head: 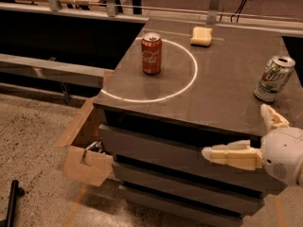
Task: Move sponge near 7up can
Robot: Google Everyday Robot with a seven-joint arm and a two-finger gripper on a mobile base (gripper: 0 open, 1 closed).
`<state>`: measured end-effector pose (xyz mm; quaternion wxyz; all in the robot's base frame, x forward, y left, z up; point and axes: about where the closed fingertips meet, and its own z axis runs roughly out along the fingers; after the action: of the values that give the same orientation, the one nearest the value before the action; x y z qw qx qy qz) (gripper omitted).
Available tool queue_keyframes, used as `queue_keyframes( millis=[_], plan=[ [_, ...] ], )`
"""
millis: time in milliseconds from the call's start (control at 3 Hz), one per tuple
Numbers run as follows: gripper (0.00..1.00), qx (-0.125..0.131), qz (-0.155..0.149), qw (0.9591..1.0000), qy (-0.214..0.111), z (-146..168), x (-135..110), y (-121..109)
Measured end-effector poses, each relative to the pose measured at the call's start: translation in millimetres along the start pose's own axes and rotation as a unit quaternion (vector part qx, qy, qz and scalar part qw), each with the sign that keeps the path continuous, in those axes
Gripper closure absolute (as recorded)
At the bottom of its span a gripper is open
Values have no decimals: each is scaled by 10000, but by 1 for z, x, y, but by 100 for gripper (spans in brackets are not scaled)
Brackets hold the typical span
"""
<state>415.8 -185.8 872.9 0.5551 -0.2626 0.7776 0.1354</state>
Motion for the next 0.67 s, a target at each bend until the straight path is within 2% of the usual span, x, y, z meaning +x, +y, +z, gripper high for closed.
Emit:
queue_keyframes(
  millis=[333, 667],
  plan=[
    [0, 11, -15, 9988, -489, 22, -20, -1],
    [0, 142, 130, 9938, -1095, 51, -46, -8]
  ],
)
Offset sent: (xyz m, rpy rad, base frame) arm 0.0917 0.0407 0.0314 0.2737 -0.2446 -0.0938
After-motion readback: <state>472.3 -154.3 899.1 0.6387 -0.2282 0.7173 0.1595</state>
